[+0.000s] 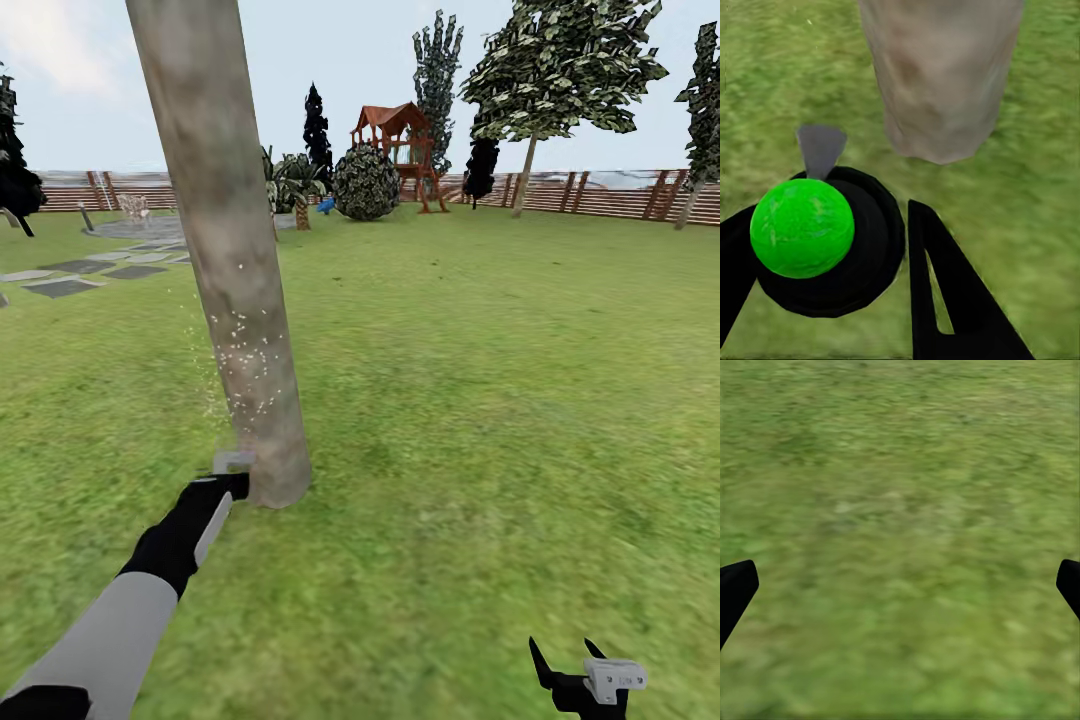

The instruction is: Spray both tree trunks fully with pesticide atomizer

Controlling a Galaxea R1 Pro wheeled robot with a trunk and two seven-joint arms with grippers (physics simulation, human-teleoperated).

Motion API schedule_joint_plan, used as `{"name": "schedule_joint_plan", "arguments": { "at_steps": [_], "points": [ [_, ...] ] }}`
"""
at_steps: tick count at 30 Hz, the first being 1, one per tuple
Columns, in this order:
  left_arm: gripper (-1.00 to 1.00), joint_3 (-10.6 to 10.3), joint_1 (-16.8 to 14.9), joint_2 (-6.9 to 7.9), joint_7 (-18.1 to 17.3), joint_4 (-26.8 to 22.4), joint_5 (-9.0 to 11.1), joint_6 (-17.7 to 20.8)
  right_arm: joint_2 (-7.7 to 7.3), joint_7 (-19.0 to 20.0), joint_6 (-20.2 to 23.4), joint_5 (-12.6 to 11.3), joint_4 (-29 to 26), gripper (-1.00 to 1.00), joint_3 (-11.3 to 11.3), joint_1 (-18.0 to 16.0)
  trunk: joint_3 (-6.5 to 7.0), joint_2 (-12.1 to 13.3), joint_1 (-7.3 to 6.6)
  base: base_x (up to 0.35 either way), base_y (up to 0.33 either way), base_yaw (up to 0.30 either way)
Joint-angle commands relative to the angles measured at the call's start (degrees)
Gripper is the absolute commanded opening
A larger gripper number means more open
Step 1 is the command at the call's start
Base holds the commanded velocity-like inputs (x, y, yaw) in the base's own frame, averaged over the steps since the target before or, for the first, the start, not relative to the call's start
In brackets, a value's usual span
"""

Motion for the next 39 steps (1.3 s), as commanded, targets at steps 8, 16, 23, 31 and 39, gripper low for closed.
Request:
{"name": "schedule_joint_plan", "arguments": {
  "at_steps": [8, 16, 23, 31, 39],
  "points": [
    [-1.0, -0.26, -0.02, -0.3, 5.01, 11.93, 1.16, -10.78, 0.07, 0.44, -0.23, 0.35, -0.05, 1.0, -0.49, -0.09, -0.04, -0.03, -0.02, 0.012, -0.04, 0.0],
    [-1.0, -0.29, 0.01, -0.36, 5.4, 12.26, 1.23, -11.07, 0.07, 0.44, -0.22, 0.35, -0.01, 1.0, -0.41, -0.1, -0.04, -0.03, -0.02, 0.144, -0.246, 0.064],
    [-1.0, -0.11, 0.05, 0.14, 5.59, 12.63, 1.0, -11.18, 0.07, 0.44, -0.22, 0.35, 0.08, 1.0, -0.41, -0.11, -0.04, -0.03, -0.02, 0.164, -0.249, 0.141],
    [-1.0, -0.17, 0.14, 0.06, 5.61, 13.48, 0.88, -10.78, 0.15, 0.44, -0.22, 0.35, 0.19, 1.0, -0.41, -0.11, -0.04, -0.03, -0.02, 0.155, -0.249, 0.084],
    [-1.0, -0.21, 0.14, -0.17, 5.6, 13.62, 0.8, -10.76, 0.15, 0.44, -0.23, 0.35, 0.18, 1.0, -0.41, -0.11, -0.04, -0.03, -0.02, 0.122, -0.257, 0.232]
  ]
}}
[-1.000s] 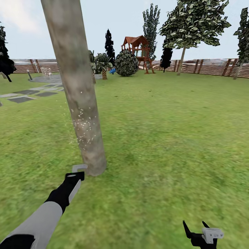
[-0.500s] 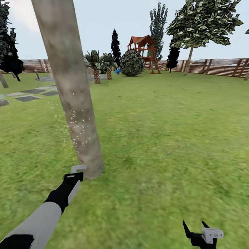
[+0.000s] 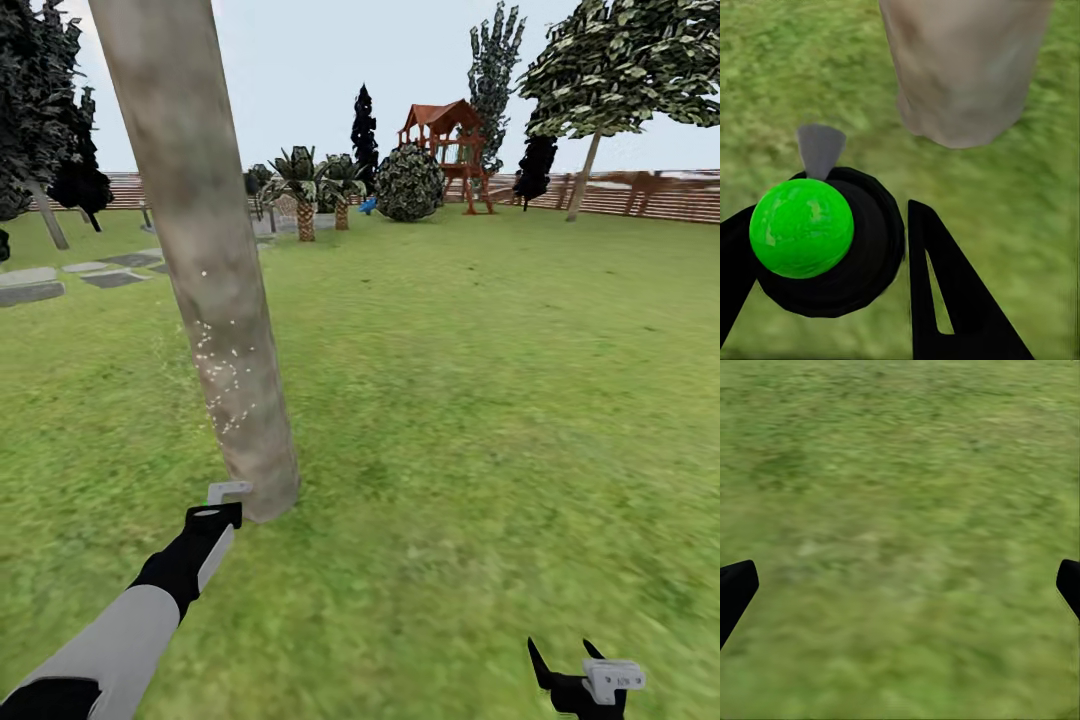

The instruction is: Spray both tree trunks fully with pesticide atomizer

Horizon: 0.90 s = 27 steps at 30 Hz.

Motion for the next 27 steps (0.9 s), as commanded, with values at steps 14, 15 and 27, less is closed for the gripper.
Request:
{"name": "schedule_joint_plan", "arguments": {
  "at_steps": [14, 15, 27],
  "points": [
    [-1.0, 0.53, -0.04, 1.24, 1.51, -0.14, 0.61, 0.42, 0.06, 0.41, -0.24, 0.36, -0.05, 1.0, -0.48, -0.1, -0.05, -0.02, 0.0, 0.078, -0.267, 0.078],
    [-1.0, 0.86, -0.03, 1.25, 1.72, -0.17, 0.64, 0.43, 0.06, 0.41, -0.25, 0.36, -0.06, 1.0, -0.48, -0.09, -0.05, -0.02, 0.0, 0.041, -0.269, 0.274],
    [-1.0, 1.01, -0.03, 0.72, 1.91, -0.19, 0.94, 0.18, 0.06, 0.41, -0.24, 0.36, -0.04, 1.0, -0.48, -0.11, -0.05, -0.02, 0.0, 0.047, -0.269, 0.277]
  ]
}}
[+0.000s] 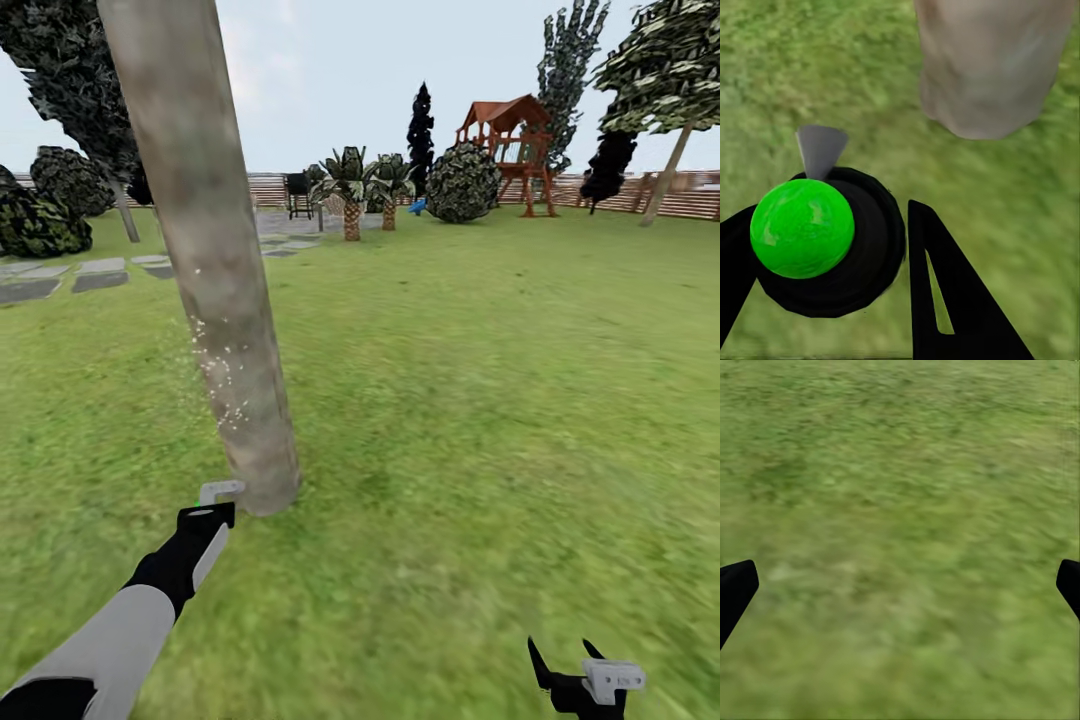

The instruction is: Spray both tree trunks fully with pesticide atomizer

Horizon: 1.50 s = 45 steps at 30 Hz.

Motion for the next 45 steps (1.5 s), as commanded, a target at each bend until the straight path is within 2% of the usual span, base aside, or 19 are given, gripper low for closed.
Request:
{"name": "schedule_joint_plan", "arguments": {
  "at_steps": [1, 13, 30, 45],
  "points": [
    [-1.0, -0.18, -0.03, 0.02, 0.35, -0.1, 0.54, 0.22, 0.06, 0.4, -0.25, 0.38, -0.03, 1.0, -0.48, -0.1, -0.05, -0.03, 0.0, 0.064, -0.269, 0.277],
    [-1.0, -0.18, -0.03, 0.02, 0.35, -0.1, 0.54, 0.21, 0.06, 0.4, -0.25, 0.38, -0.05, 1.0, -0.48, -0.09, -0.05, -0.03, 0.0, 0.036, -0.269, 0.27],
    [-1.0, -0.09, -0.02, 0.11, 0.35, -0.1, 0.44, 0.14, 0.06, 0.4, -0.25, 0.38, -0.05, 1.0, -0.48, -0.1, -0.05, -0.03, 0.0, 0.057, -0.269, 0.021],
    [-1.0, -0.1, -0.02, 0.11, 0.44, -0.1, 0.44, 0.13, 0.06, 0.4, -0.25, 0.38, -0.05, 1.0, -0.48, -0.09, -0.05, -0.03, 0.0, 0.094, -0.269, 0.205]
  ]
}}
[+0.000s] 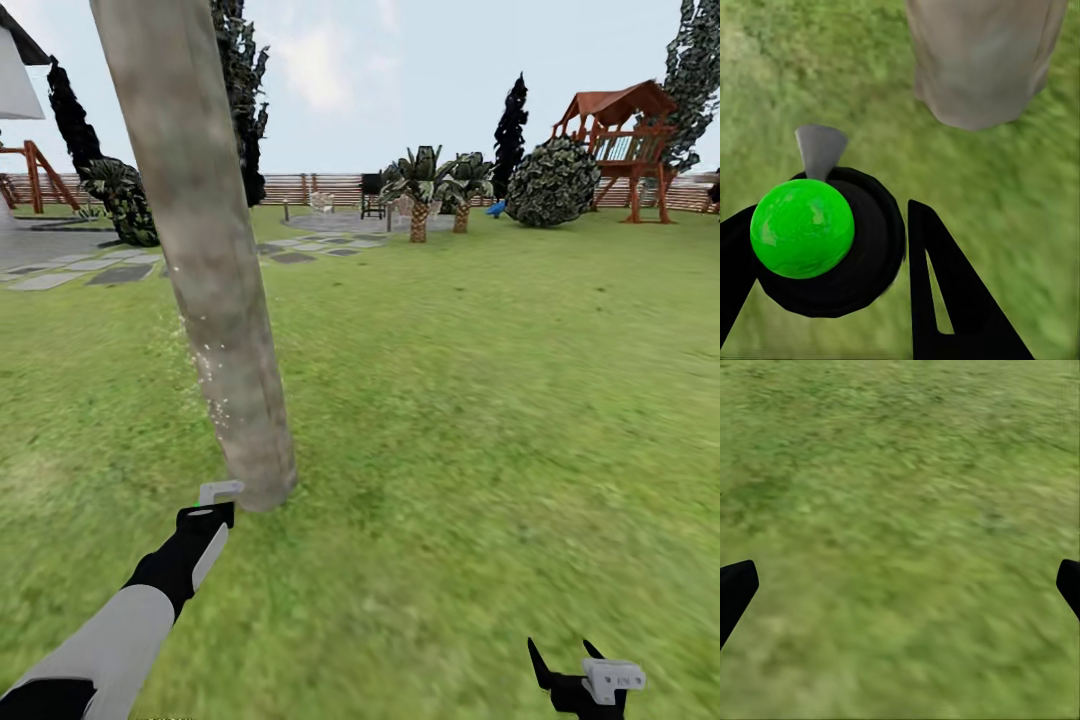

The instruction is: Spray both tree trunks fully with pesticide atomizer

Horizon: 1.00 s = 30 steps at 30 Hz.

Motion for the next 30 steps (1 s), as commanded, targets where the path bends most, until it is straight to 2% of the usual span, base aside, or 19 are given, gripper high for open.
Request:
{"name": "schedule_joint_plan", "arguments": {
  "at_steps": [1, 6, 23, 30],
  "points": [
    [-1.0, -0.17, -0.03, 0.02, 0.35, -0.1, 0.55, 0.23, 0.06, 0.41, -0.25, 0.37, -0.04, 1.0, -0.48, -0.11, -0.05, -0.03, 0.0, 0.102, -0.27, 0.232],
    [-1.0, -0.23, -0.03, -0.05, 0.35, -0.1, 0.55, 0.16, 0.06, 0.41, -0.25, 0.37, -0.04, 1.0, -0.48, -0.11, -0.05, -0.03, 0.0, 0.137, -0.259, 0.182],
    [-1.0, -0.19, -0.05, -0.06, 0.43, -0.1, 0.55, 0.14, 0.06, 0.41, -0.25, 0.37, -0.04, 1.0, -0.48, -0.1, -0.05, -0.03, 0.0, 0.174, -0.241, 0.011],
    [-1.0, -0.21, -0.03, -0.06, 0.44, -0.1, 0.55, 0.14, 0.06, 0.41, -0.25, 0.37, -0.04, 1.0, -0.48, -0.11, -0.05, -0.03, 0.0, 0.104, -0.262, 0.161]
  ]
}}
